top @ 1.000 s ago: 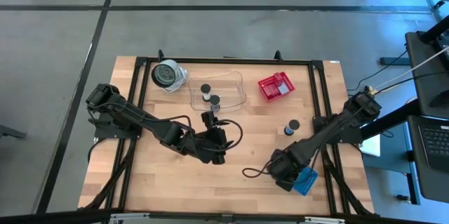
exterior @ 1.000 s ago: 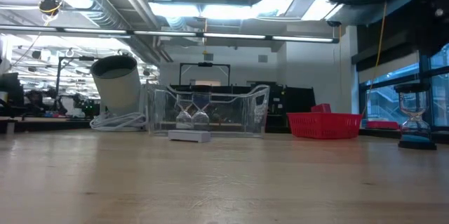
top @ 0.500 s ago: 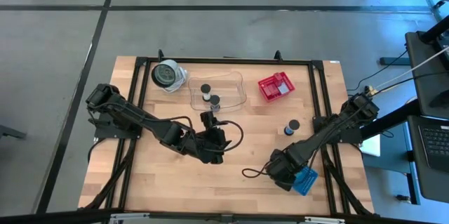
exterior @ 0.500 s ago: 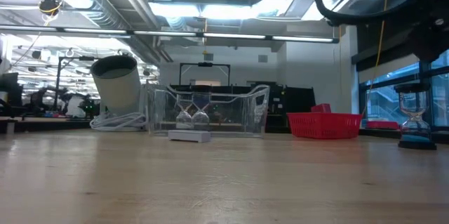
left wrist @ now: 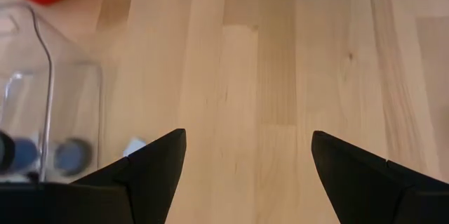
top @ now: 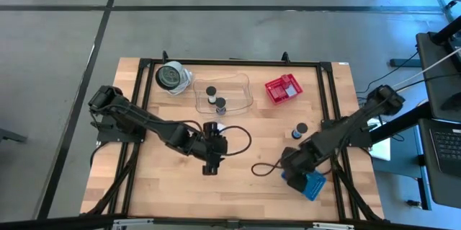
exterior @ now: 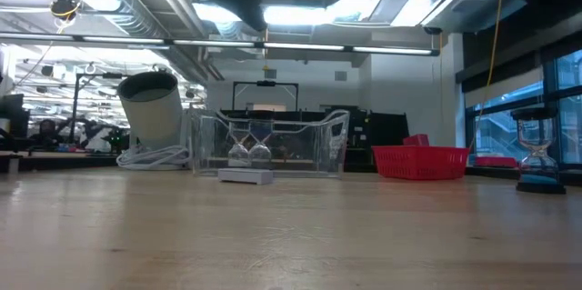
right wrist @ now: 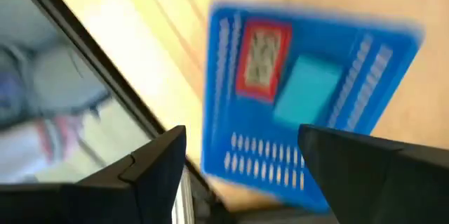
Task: Pick & Place Office items
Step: Put the white digital timer into the blue bin
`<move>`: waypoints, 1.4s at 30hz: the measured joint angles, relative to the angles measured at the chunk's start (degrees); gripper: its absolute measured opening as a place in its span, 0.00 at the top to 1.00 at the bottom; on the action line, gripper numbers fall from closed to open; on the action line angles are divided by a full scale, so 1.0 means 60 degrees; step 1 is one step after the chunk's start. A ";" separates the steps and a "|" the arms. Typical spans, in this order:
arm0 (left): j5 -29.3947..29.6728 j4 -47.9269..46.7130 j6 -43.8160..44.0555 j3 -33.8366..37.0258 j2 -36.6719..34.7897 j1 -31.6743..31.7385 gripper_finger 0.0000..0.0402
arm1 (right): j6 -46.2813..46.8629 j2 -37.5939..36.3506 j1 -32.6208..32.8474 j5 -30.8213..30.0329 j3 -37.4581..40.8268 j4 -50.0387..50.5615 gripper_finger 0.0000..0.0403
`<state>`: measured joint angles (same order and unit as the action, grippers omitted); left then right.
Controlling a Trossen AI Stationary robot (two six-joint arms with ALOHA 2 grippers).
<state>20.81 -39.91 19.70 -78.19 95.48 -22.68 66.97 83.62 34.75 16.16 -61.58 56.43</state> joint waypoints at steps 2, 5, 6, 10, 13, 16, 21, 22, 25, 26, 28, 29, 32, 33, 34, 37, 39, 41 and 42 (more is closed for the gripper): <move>0.0054 -0.0203 0.0365 0.0000 0.0000 -0.0076 0.24 | -0.0194 -0.0331 -0.0097 -0.1089 -0.0047 -0.0249 0.31; 0.0207 -0.0450 0.0681 -0.0010 0.0000 -0.0245 0.24 | -0.0972 -0.0691 -0.0290 -0.3429 -0.0080 -0.1102 0.31; 0.0253 -0.0473 0.0724 -0.0018 0.0000 -0.0316 0.24 | -0.1337 -0.0755 -0.0360 -0.4129 -0.0081 -0.1399 0.31; 0.0201 -0.0683 0.0498 -0.0014 0.0000 -0.0558 0.24 | -0.3136 -0.0799 -0.0668 -0.6060 -0.0081 -0.2546 0.31; 0.0168 -0.0561 -0.0861 0.0271 -0.0011 -0.0654 0.24 | -0.4424 -0.0799 -0.0913 -0.6595 -0.0081 -0.3079 0.31; 0.0424 0.0155 -0.2468 0.0821 -0.0011 -0.0628 0.24 | -0.4766 -0.0828 -0.1208 -0.6507 -0.0303 -0.3018 0.31; -0.0198 0.1442 -0.3497 0.1802 -0.0011 0.0200 0.24 | -0.4783 -0.0854 -0.1512 -0.5634 -0.1180 -0.2326 0.31; -0.0371 0.1506 -0.3494 0.1978 -0.0011 0.0473 0.24 | -0.4789 -0.0854 -0.1535 -0.5539 -0.1331 -0.2292 0.31; -0.0893 0.1811 -0.3622 0.2497 -0.0011 0.1361 0.24 | -0.5011 -0.0854 -0.1535 -0.5540 -0.1697 -0.2182 0.31; -0.1034 0.1963 -0.3755 0.2674 -0.0011 0.1651 0.25 | -0.5097 -0.0854 -0.1535 -0.5536 -0.1787 -0.2168 0.31; -0.1474 0.2570 -0.4100 0.3023 -0.0011 0.2219 0.26 | -0.5249 -0.0854 -0.1535 -0.5540 -0.1956 -0.2185 0.31; -0.1743 0.2888 -0.4258 0.3190 -0.0011 0.2485 0.27 | -0.5272 -0.0854 -0.1535 -0.5542 -0.2004 -0.2192 0.31; -0.2668 0.3611 -0.4500 0.3581 -0.0011 0.3198 0.28 | -0.5277 -0.0850 -0.1535 -0.5540 -0.2027 -0.2157 0.31; -0.2991 0.3833 -0.4570 0.3706 -0.0011 0.3400 0.29 | -0.5277 -0.0850 -0.1535 -0.5540 -0.2037 -0.2157 0.31; -0.3249 0.4021 -0.4649 0.3828 -0.0011 0.3590 0.29 | -0.5274 -0.0850 -0.1535 -0.5540 -0.2044 -0.2157 0.31; -0.3500 0.4489 -0.4829 0.4111 -0.0009 0.4026 0.30 | -0.5274 -0.0850 -0.1535 -0.5542 -0.2044 -0.2085 0.31; -0.3567 0.4884 -0.4887 0.4310 -0.0011 0.4246 0.30 | -0.5277 -0.0854 -0.1535 -0.5582 -0.2044 -0.2088 0.31; -0.3760 0.5173 -0.4914 0.4516 -0.0011 0.4398 0.30 | -0.5315 -0.0854 -0.1567 -0.5584 -0.2044 -0.2084 0.31; -0.3824 0.5298 -0.4853 0.4573 -0.0011 0.4448 0.30 | -0.5325 -0.0850 -0.1585 -0.5584 -0.2044 -0.2084 0.31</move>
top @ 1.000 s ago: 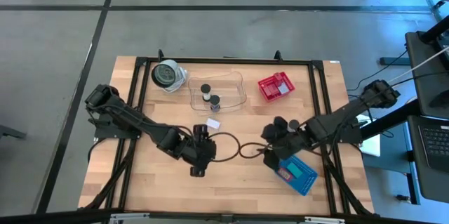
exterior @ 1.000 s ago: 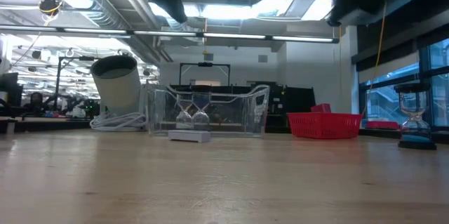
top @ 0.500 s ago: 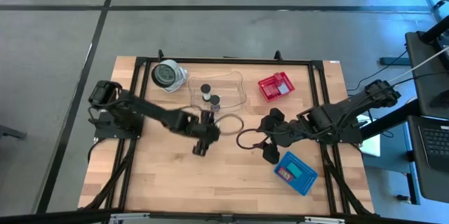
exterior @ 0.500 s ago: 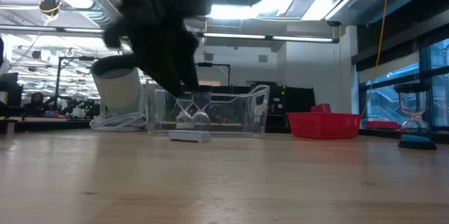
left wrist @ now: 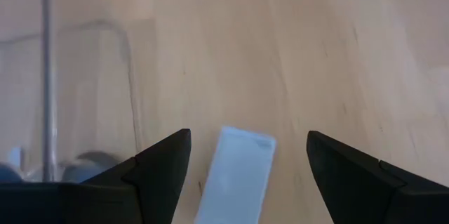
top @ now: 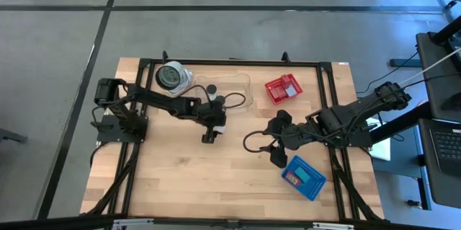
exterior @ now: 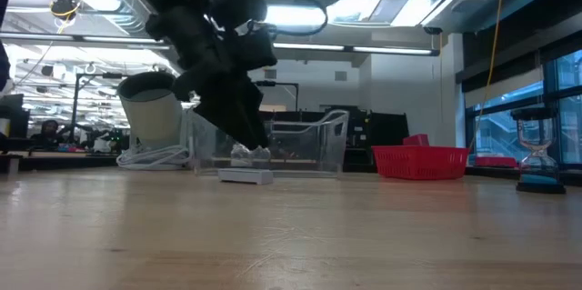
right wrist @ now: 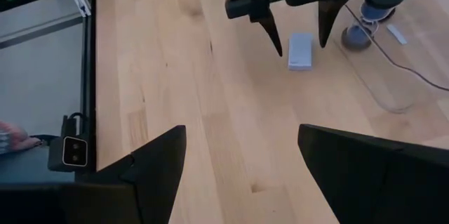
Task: Pick & Place Office items
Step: Put the white digital timer into the blue bin
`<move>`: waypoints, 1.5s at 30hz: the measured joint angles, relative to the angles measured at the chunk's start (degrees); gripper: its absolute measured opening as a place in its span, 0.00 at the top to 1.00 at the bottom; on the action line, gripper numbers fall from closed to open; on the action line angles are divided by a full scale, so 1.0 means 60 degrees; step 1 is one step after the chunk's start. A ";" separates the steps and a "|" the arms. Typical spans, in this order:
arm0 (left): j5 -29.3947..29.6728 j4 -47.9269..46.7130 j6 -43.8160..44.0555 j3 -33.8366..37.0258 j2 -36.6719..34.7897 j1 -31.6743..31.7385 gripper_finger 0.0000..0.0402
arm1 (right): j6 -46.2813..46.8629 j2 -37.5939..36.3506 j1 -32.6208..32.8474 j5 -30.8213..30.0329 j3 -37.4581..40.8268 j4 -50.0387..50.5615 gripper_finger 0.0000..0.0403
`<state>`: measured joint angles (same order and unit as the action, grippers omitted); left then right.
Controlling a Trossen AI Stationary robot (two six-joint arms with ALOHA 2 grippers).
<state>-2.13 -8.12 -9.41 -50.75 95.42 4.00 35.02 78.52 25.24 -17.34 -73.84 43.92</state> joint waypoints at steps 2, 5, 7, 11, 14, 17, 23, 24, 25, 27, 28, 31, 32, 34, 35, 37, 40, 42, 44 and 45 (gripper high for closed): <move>-0.0146 0.0331 0.0037 0.0133 -0.0007 0.0056 0.30 | -0.0034 0.0000 -0.0056 -0.0004 0.0000 0.0015 0.31; -0.0144 0.0636 -0.0136 0.0281 0.0024 0.0039 0.30 | -0.0203 -0.0002 -0.0159 -0.0031 0.0000 0.0047 0.31; -0.0083 0.0794 -0.0173 0.0358 0.0026 0.0038 0.30 | -0.0242 -0.0001 -0.0239 -0.0033 0.0000 0.0046 0.31; -0.0011 0.0635 0.0198 0.0370 -0.0021 -0.0161 0.30 | -0.0234 0.0000 -0.0351 0.0029 0.0000 0.0057 0.31; 0.0000 0.0410 0.0300 0.0430 0.0033 -0.0494 0.30 | -0.0277 0.0000 -0.0358 0.0040 0.0000 0.0121 0.31; 0.0129 0.0347 0.0205 0.0432 0.0036 -0.0883 0.30 | -0.0441 0.0000 -0.0362 0.0044 0.0000 0.0157 0.31; 0.1765 0.0427 -0.0512 0.0432 0.0036 -0.1447 0.30 | -0.0557 0.0000 -0.0365 0.0044 0.0000 0.0160 0.30; 0.1981 0.0438 -0.0688 0.0432 0.0036 -0.1514 0.30 | -0.0557 0.0000 -0.0365 0.0044 0.0000 0.0160 0.30; 0.2136 0.0435 -0.0850 0.0432 0.0036 -0.1562 0.30 | -0.0557 0.0000 -0.0365 0.0044 0.0000 0.0160 0.30; 0.2237 0.0436 -0.1112 0.0422 0.0088 -0.1620 0.30 | -0.0554 0.0000 -0.0365 0.0044 0.0000 0.0160 0.30; 0.2237 0.0421 -0.1164 0.0414 0.0151 -0.1620 0.30 | -0.0548 0.0000 -0.0365 0.0044 0.0000 0.0157 0.30; 0.2364 0.0310 -0.1252 0.0414 0.0502 -0.1604 0.30 | -0.0521 0.0000 -0.0364 0.0044 0.0000 0.0156 0.30; 0.2494 0.0299 -0.1371 0.0416 0.0629 -0.1587 0.30 | -0.0517 0.0000 -0.0365 0.0044 0.0000 0.0158 0.30; 0.2800 0.0491 -0.1701 0.0384 0.0839 -0.1569 0.30 | -0.0517 0.0000 -0.0365 0.0044 0.0000 0.0157 0.30; 0.2945 0.0578 -0.1873 0.0374 0.0946 -0.1558 0.30 | -0.0514 0.0000 -0.0365 0.0044 0.0000 0.0155 0.30; 0.3069 0.0666 -0.1993 0.0340 0.1079 -0.1516 0.30 | -0.0511 0.0000 -0.0362 0.0044 0.0000 0.0157 0.30; 0.3162 0.0649 -0.1988 0.0287 0.1042 -0.1528 0.30 | -0.0437 0.0000 -0.0362 0.0044 0.0000 0.0157 0.30; 0.3211 0.0683 -0.2106 0.0279 0.0951 -0.1539 0.30 | -0.0446 0.0000 -0.0362 0.0044 0.0000 0.0157 0.30; 0.3389 0.0752 -0.2281 0.0283 0.0935 -0.1479 0.30 | -0.0489 0.0000 -0.0370 0.0043 0.0000 0.0153 0.30; 0.3437 0.0757 -0.2303 0.0285 0.0936 -0.1406 0.30 | -0.0503 0.0004 -0.0383 0.0033 0.0000 0.0153 0.30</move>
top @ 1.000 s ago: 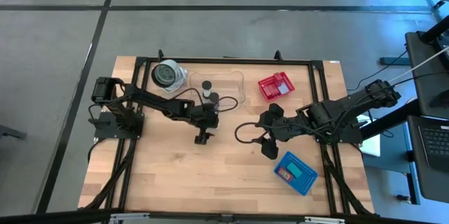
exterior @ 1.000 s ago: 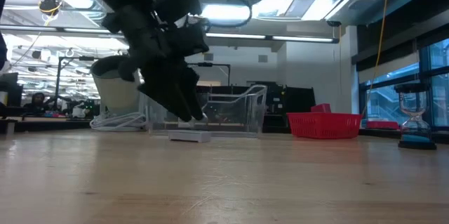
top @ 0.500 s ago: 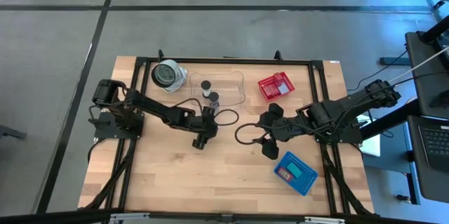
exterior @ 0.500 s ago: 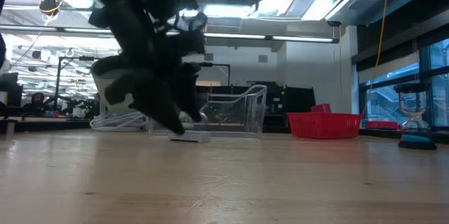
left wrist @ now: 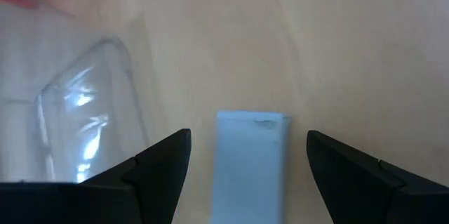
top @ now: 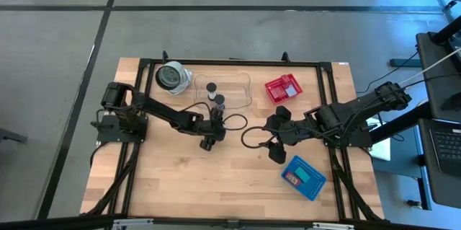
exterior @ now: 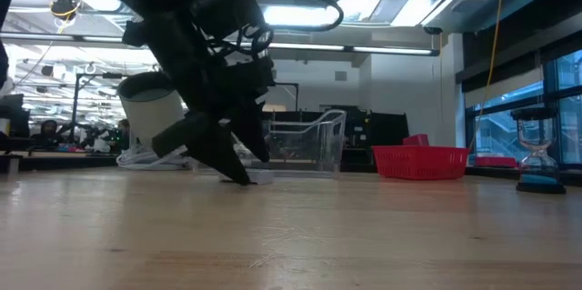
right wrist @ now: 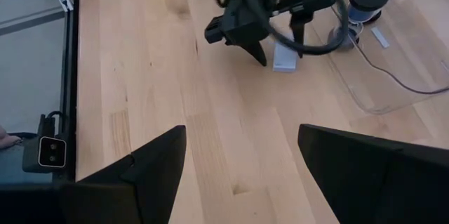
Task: Pick & Place Office items
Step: Put the white digital timer into the blue bin
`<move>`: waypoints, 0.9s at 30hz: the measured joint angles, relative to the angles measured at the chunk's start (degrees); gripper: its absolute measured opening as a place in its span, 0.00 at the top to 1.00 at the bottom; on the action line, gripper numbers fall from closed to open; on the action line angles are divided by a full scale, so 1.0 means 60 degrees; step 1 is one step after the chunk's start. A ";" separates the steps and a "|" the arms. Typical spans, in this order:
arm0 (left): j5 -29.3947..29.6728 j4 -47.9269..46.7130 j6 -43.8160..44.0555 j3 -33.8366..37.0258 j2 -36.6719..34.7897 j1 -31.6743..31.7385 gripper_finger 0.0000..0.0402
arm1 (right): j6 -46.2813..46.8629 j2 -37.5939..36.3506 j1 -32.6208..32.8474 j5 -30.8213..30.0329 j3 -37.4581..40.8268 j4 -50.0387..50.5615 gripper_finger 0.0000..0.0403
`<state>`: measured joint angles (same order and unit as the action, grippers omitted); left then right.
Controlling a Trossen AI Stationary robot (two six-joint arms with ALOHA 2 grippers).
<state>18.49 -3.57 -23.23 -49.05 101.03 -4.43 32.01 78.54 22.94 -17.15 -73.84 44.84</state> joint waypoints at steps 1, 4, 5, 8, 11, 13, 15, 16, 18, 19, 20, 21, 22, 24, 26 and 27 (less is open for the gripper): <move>-0.0029 -0.0008 0.0012 0.0002 0.0000 0.0100 0.30 | -0.0015 0.0000 -0.0003 -0.0009 0.0000 0.0004 0.30; -0.0742 -0.0140 0.0561 -0.0012 0.0047 0.0439 0.30 | -0.0016 0.0000 -0.0004 -0.0025 0.0000 0.0000 0.30; -0.1073 -0.0225 0.0869 -0.0013 0.0047 0.0559 0.30 | -0.0006 0.0000 -0.0004 -0.0025 0.0000 0.0004 0.30; -0.1470 -0.0350 0.1634 -0.0024 0.0057 0.0719 0.30 | 0.0055 0.0001 -0.0004 0.0023 0.0000 0.0004 0.31; -0.1506 -0.0357 0.2258 -0.0016 0.0066 0.0737 0.30 | 0.0016 0.0004 -0.0004 0.0022 0.0000 -0.0003 0.31; -0.1769 -0.0392 0.2425 -0.0016 0.0066 0.0740 0.30 | 0.0016 0.0004 -0.0004 0.0022 0.0001 0.0005 0.31; -0.2250 -0.0424 0.2572 -0.0013 0.0072 0.0788 0.30 | -0.0012 0.0004 -0.0004 0.0020 0.0004 0.0006 0.31; -0.2368 -0.0460 0.2580 -0.0016 0.0073 0.0763 0.30 | -0.0021 0.0004 -0.0004 0.0022 0.0002 0.0005 0.31; -0.2692 -0.0591 0.2709 -0.0013 0.0073 0.0679 0.30 | -0.0021 0.0004 -0.0004 0.0022 0.0004 0.0004 0.31; -0.2856 -0.0681 0.2793 -0.0013 0.0073 0.0655 0.30 | -0.0021 0.0004 -0.0004 0.0022 0.0004 0.0005 0.31; -0.3068 -0.0779 0.2881 -0.0013 0.0073 0.0649 0.30 | -0.0021 0.0004 -0.0004 0.0022 0.0004 0.0006 0.31; -0.3285 -0.0845 0.2988 -0.0013 0.0076 0.0649 0.30 | -0.0021 0.0004 -0.0004 0.0022 0.0004 0.0004 0.31; -0.3383 -0.0882 0.3033 -0.0013 0.0076 0.0631 0.30 | -0.0025 0.0004 -0.0004 0.0022 0.0004 0.0005 0.31; -0.3305 -0.0921 0.3128 -0.0013 0.0073 0.0555 0.30 | -0.0058 0.0004 -0.0004 0.0022 0.0004 0.0007 0.31; -0.3103 -0.0935 0.3216 -0.0009 0.0069 0.0486 0.32 | -0.0146 0.0004 -0.0004 0.0018 0.0004 0.0004 0.31; -0.3043 -0.0942 0.3251 -0.0009 0.0066 0.0472 0.34 | -0.0166 0.0004 -0.0004 0.0018 0.0004 0.0004 0.31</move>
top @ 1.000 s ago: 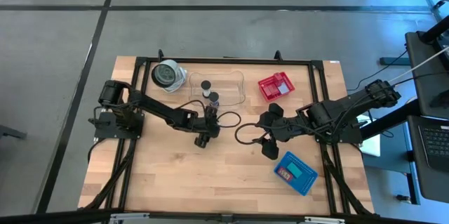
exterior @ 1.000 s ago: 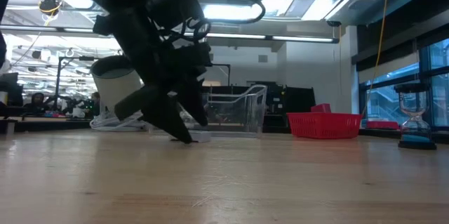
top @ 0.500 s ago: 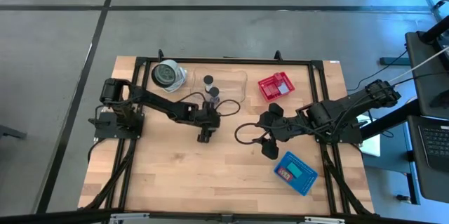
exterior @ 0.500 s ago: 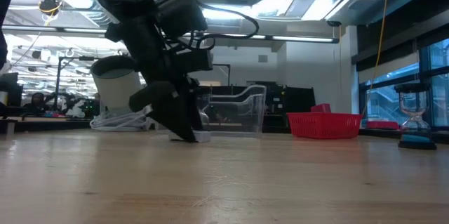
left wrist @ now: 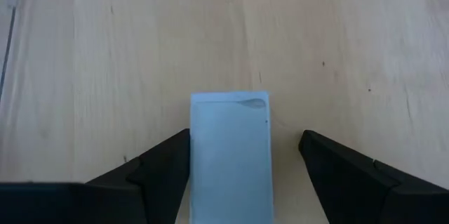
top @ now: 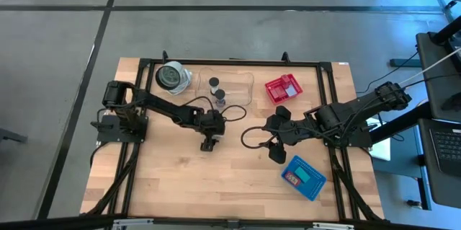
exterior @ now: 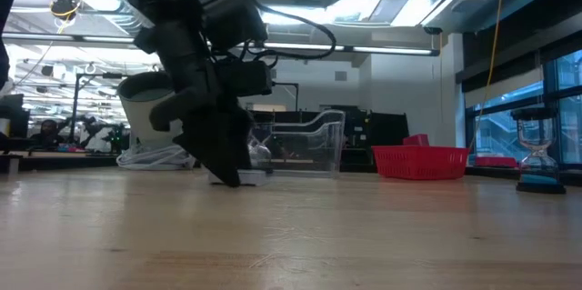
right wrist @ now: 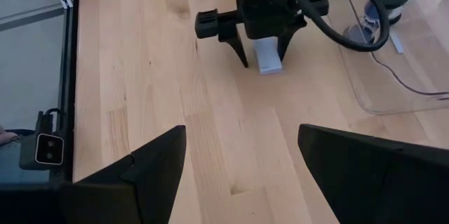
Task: Pick & Place Office items
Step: Put the white digital timer into the blue bin
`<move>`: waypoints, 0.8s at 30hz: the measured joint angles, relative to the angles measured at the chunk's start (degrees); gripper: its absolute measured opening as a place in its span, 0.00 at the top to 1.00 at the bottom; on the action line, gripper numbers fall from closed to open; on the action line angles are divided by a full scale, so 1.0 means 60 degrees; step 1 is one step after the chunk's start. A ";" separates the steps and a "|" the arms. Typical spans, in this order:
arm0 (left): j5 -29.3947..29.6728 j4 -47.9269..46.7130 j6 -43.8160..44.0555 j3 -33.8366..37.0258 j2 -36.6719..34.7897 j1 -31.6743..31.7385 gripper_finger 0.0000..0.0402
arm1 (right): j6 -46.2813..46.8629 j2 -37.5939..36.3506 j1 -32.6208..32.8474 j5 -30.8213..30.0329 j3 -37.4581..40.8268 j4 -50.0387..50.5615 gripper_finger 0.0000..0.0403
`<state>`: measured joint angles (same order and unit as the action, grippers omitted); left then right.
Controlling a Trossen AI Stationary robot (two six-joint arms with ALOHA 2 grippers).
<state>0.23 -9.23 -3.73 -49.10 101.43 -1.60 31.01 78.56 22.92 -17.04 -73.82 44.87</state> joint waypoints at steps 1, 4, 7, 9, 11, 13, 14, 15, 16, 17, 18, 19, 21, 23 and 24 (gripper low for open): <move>0.0009 -0.0001 0.0062 0.0002 0.0000 -0.0001 0.35 | -0.0001 0.0000 0.0000 0.0000 0.0000 -0.0001 0.31; 0.0010 -0.0016 0.0312 0.0004 0.0000 -0.0005 0.43 | -0.0001 0.0000 0.0000 0.0000 0.0000 -0.0001 0.31; -0.0105 -0.0017 0.0521 0.0004 0.0000 -0.0009 0.52 | -0.0004 0.0000 0.0000 0.0004 0.0000 -0.0001 0.31; -0.0106 -0.0010 0.0648 0.0004 0.0004 -0.0026 0.59 | -0.0017 0.0000 0.0000 0.0000 0.0000 0.0001 0.31; -0.0028 0.0013 0.0750 0.0007 0.0004 -0.0065 0.62 | -0.0026 0.0000 0.0000 0.0000 0.0000 -0.0001 0.31; 0.0106 0.0065 0.0941 0.0011 -0.0066 -0.0118 0.62 | -0.0026 0.0000 0.0000 0.0000 0.0000 0.0003 0.31; 0.0215 0.0119 0.1068 0.0021 -0.0099 -0.0155 0.62 | -0.0022 0.0000 0.0000 0.0000 0.0000 0.0001 0.31; 0.0295 0.0113 0.1186 0.0031 -0.0171 -0.0186 0.62 | -0.0024 0.0000 0.0000 0.0000 0.0000 -0.0004 0.31; 0.0308 0.0075 0.1307 0.0052 -0.0250 -0.0217 0.62 | -0.0023 0.0000 0.0000 0.0003 0.0000 0.0002 0.31; 0.0296 0.0061 0.1430 0.0075 -0.0336 -0.0247 0.62 | -0.0022 0.0000 0.0000 0.0018 0.0000 0.0010 0.31; 0.0275 0.0067 0.1533 0.0086 -0.0450 -0.0285 0.62 | -0.0019 0.0000 0.0000 0.0028 0.0000 0.0007 0.31; 0.0289 0.0120 0.1623 0.0084 -0.0602 -0.0330 0.62 | -0.0003 0.0000 0.0000 0.0038 0.0000 0.0008 0.31; 0.0323 0.0274 0.1808 0.0052 -0.0933 -0.0418 0.62 | 0.0115 0.0000 0.0000 0.0154 0.0000 0.0010 0.31; 0.0488 0.0295 0.2024 0.0051 -0.1222 -0.0529 0.62 | 0.0227 0.0000 0.0000 0.0345 0.0000 0.0010 0.31; 0.0591 0.0313 0.2109 0.0051 -0.1378 -0.0599 0.62 | 0.0229 0.0000 0.0000 0.0415 0.0000 0.0007 0.31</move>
<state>3.78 -7.35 8.92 -48.80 93.16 -5.19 32.38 78.56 22.92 -14.55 -73.82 44.91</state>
